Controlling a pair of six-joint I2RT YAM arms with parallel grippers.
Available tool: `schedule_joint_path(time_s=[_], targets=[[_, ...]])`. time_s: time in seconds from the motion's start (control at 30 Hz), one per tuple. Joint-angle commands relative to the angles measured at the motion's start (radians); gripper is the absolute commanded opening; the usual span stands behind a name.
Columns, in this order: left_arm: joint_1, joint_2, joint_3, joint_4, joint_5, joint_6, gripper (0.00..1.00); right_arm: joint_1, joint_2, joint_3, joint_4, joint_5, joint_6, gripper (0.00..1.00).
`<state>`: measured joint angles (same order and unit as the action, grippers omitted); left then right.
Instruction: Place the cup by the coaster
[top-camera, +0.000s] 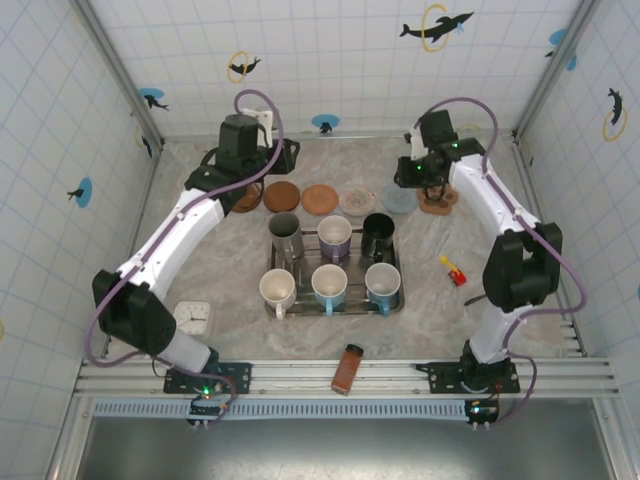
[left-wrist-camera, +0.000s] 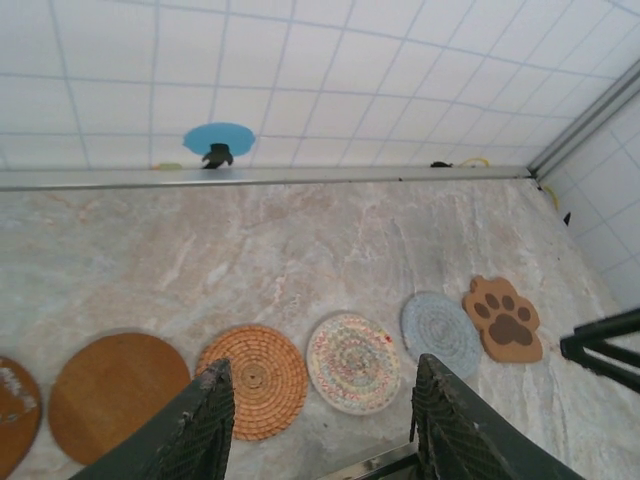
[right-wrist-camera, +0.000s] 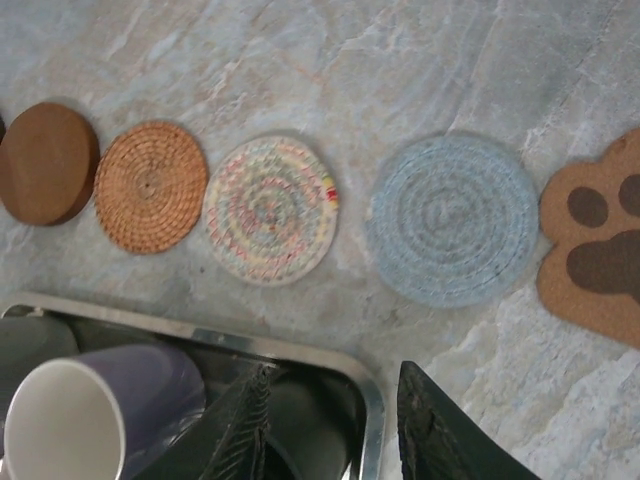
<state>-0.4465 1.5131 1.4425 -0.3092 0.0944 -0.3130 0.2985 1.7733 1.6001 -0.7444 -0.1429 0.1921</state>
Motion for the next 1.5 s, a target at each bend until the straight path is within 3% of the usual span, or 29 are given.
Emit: schedule_joint_path(time_s=[0.0, 0.43, 0.73, 1.07, 1.47], targets=[[-0.007, -0.068, -0.058, 0.013, -0.055, 0.028, 0.5, 0.053, -0.085, -0.075, 0.048, 0.077, 0.016, 0.39], [-0.008, -0.312, -0.268, -0.034, -0.132, 0.017, 0.54, 0.251, -0.339, -0.339, 0.094, 0.273, 0.152, 0.4], [-0.007, -0.387, -0.336, -0.024, -0.141, 0.014, 0.58, 0.391, -0.408, -0.447, 0.083, 0.365, 0.224, 0.55], [-0.007, -0.418, -0.371, -0.013, -0.14, 0.014, 0.61, 0.399, -0.354, -0.547, 0.149, 0.365, 0.265, 0.56], [-0.007, -0.411, -0.361, 0.005, -0.097, 0.018, 0.6, 0.369, -0.229, -0.551, 0.195, 0.252, 0.239, 0.48]])
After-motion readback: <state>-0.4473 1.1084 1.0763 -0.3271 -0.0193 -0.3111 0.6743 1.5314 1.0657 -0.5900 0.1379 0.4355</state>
